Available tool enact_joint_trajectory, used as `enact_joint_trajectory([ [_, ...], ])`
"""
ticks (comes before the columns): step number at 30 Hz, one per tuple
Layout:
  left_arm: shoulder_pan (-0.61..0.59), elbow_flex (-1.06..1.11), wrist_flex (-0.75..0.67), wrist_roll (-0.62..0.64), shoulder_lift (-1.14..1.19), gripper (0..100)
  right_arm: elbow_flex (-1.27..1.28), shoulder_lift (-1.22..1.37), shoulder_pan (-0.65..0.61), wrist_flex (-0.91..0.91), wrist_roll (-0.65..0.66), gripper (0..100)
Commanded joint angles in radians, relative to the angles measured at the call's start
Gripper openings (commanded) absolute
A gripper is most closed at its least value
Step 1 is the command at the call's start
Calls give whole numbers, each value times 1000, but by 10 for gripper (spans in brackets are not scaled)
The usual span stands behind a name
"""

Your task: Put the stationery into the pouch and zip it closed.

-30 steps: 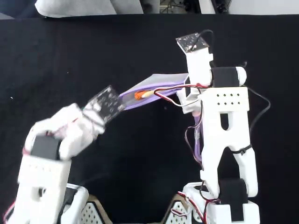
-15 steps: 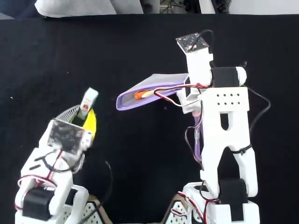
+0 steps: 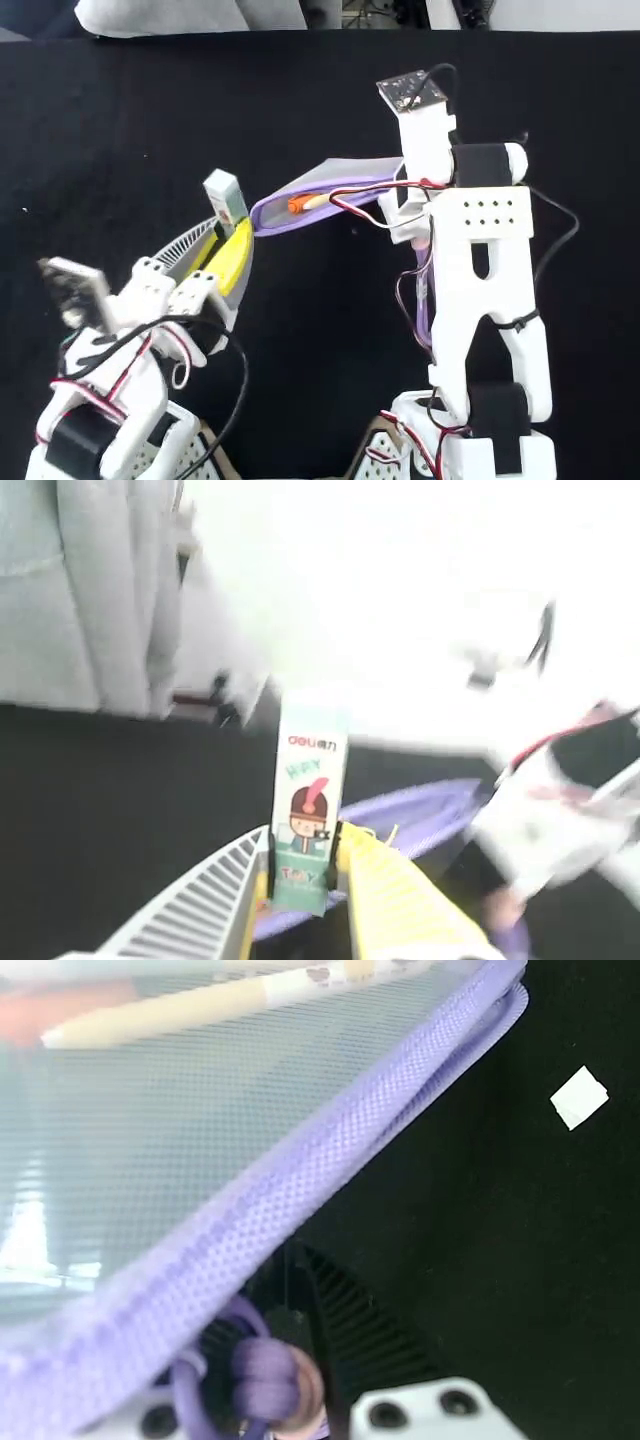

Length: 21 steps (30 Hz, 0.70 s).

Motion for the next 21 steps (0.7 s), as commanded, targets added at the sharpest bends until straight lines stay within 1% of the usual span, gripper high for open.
enact_joint_trajectory([
  [1,19,117,-147,63,-48,39,-45,-22,0,-15,-6,11],
  [6,22,328,-384,110,-80,39,-19,-22,-5,-31,-6,11],
  [9,22,403,-473,110,-80,29,-13,-22,0,-38,6,11],
  [12,22,443,-505,110,-80,29,-8,-22,0,-38,29,11],
  [21,13,470,-506,103,-80,29,-18,-22,0,-38,26,11],
])
